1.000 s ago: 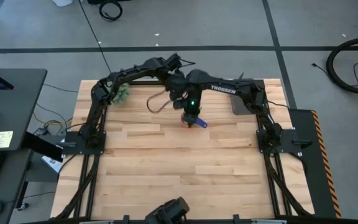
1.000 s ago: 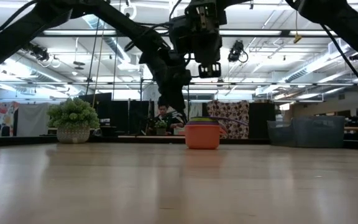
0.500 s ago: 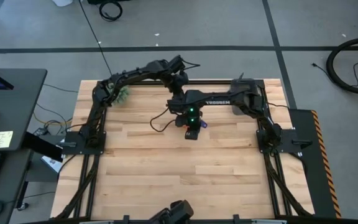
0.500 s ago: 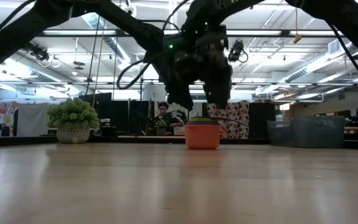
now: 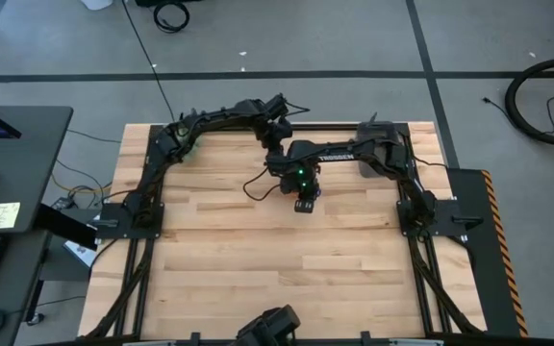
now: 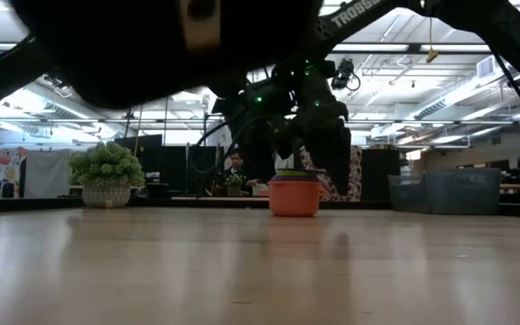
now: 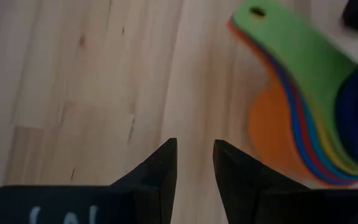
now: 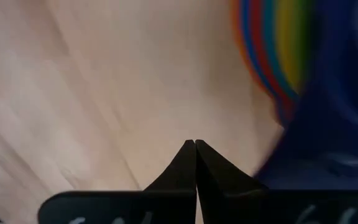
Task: Nest measuring cups in basket
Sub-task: Stack the dark blue measuring cup on the stacked green measuring cup
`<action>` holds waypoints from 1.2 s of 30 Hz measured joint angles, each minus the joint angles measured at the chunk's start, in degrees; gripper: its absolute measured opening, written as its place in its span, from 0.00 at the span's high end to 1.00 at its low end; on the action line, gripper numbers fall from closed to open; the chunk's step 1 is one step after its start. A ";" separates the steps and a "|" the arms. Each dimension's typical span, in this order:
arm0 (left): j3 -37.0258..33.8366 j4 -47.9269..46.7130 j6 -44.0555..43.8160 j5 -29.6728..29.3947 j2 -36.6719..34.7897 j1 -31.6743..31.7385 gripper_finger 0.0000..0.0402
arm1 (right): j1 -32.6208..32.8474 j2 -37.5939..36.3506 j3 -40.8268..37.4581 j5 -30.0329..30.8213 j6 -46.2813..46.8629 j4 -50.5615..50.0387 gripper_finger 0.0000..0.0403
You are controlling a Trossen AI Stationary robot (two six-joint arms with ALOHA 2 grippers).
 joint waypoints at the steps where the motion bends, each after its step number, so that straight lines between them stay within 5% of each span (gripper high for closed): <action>1: -0.02 -0.09 0.61 -0.09 0.42 0.00 0.73 | -0.23 -0.01 0.00 0.99 -0.49 -0.09 1.00; 36: -0.04 -0.98 5.09 1.05 0.70 0.00 0.73 | -8.15 -0.07 7.78 11.40 -12.28 -3.14 1.00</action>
